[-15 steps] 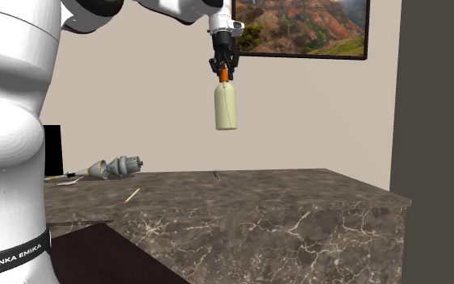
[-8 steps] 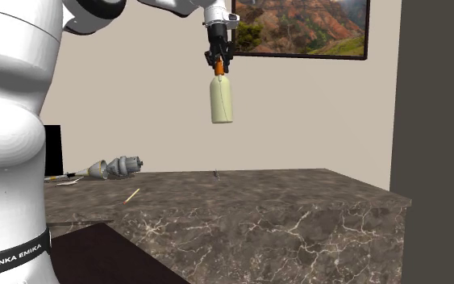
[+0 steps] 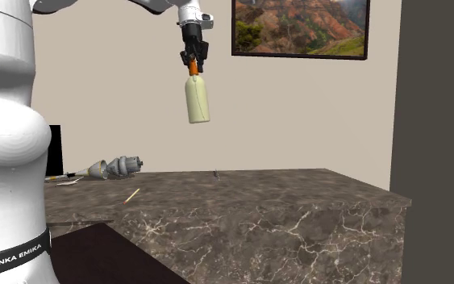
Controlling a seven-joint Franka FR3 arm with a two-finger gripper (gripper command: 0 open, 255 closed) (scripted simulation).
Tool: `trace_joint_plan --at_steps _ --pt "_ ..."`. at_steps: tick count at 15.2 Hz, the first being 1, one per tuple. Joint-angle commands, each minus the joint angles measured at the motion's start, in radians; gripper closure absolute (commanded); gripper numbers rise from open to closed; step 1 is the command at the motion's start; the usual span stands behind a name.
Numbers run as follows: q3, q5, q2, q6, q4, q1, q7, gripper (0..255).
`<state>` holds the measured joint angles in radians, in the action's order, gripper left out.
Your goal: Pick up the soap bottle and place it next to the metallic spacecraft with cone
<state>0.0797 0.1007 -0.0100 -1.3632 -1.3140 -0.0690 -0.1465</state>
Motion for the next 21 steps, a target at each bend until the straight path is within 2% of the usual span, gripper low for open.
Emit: trace_joint_plan --at_steps 1,11,21 --pt "0.021 -0.003 0.055 -0.006 -0.064 -0.021 -0.045 255" --pt "0.143 -0.037 0.204 0.006 -0.219 -0.117 -0.266 255" --pt "0.296 -0.080 0.242 0.042 -0.237 -0.207 -0.513 255"
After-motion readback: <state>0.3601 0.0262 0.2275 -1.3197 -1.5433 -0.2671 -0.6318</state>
